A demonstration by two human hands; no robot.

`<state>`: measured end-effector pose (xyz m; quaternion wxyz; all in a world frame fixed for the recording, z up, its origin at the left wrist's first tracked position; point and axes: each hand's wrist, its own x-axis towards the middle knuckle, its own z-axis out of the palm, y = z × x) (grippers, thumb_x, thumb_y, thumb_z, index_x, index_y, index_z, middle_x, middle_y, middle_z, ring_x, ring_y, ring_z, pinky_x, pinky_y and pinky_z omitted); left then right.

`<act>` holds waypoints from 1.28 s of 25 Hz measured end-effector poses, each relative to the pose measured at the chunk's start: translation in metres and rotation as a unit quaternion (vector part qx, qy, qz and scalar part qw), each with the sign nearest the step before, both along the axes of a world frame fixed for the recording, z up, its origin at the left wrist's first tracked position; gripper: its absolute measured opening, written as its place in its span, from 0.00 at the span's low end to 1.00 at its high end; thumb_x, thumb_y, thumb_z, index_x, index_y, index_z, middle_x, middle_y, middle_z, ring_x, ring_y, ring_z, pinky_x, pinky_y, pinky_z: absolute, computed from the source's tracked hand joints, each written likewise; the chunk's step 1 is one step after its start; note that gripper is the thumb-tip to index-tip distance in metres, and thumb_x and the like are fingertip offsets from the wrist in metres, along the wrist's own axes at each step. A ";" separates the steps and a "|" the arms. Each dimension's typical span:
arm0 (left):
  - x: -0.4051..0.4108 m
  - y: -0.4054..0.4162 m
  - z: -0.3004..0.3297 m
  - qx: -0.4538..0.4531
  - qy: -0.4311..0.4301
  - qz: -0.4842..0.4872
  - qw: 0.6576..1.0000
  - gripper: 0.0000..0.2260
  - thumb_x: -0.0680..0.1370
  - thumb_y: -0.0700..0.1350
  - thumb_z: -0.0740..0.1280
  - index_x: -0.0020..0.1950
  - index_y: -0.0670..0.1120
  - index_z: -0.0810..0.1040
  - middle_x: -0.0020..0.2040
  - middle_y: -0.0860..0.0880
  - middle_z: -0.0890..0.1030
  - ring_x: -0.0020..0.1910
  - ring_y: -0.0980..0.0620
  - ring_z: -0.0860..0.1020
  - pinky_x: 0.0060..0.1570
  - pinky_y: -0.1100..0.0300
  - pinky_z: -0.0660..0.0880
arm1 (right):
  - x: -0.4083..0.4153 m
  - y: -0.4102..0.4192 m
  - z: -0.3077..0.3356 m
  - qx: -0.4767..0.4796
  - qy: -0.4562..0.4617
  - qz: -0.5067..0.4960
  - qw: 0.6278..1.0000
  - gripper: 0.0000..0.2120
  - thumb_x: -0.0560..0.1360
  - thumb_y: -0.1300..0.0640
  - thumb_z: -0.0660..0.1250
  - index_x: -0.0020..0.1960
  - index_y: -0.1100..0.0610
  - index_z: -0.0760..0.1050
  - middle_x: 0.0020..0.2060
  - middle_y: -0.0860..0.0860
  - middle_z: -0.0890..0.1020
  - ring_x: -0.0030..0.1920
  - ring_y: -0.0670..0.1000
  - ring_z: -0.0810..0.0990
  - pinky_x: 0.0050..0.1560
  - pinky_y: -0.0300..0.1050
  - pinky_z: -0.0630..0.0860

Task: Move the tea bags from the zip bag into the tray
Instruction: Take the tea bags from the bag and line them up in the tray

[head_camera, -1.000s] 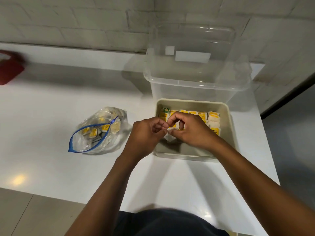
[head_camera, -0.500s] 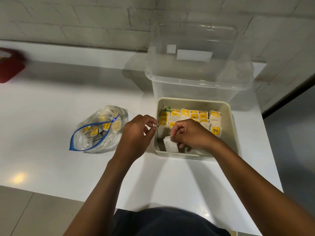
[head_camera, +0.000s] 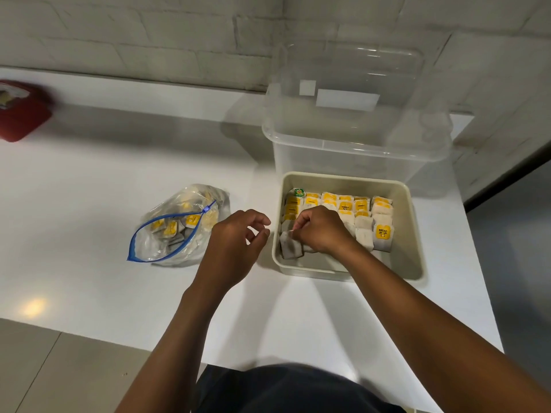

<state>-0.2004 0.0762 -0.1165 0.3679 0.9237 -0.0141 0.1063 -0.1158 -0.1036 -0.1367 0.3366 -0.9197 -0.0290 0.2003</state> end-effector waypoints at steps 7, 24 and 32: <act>-0.015 0.012 0.002 -0.033 0.024 0.033 0.999 0.06 0.76 0.43 0.72 0.51 0.52 0.81 0.42 0.59 0.81 0.40 0.56 0.78 0.39 0.72 0.72 | 0.005 0.000 0.002 -0.026 0.013 -0.015 0.999 0.05 0.69 0.54 0.72 0.35 0.49 0.81 0.43 0.48 0.85 0.49 0.52 0.82 0.52 0.49 0.80; -0.051 0.124 0.004 0.092 0.048 0.194 0.976 0.08 0.78 0.38 0.66 0.53 0.48 0.82 0.43 0.46 0.84 0.41 0.43 0.81 0.40 0.59 0.70 | -0.068 0.201 0.043 0.068 -0.112 0.256 0.958 0.12 0.72 0.69 0.61 0.49 0.60 0.80 0.45 0.56 0.83 0.47 0.55 0.80 0.45 0.47 0.77; -0.040 0.142 -0.007 0.152 0.240 0.102 0.954 0.14 0.76 0.38 0.63 0.62 0.46 0.73 0.58 0.46 0.80 0.52 0.42 0.79 0.43 0.57 0.70 | -0.049 0.250 -0.002 -0.261 -0.166 0.261 0.915 0.12 0.78 0.58 0.62 0.61 0.58 0.76 0.60 0.56 0.79 0.63 0.58 0.75 0.61 0.48 0.70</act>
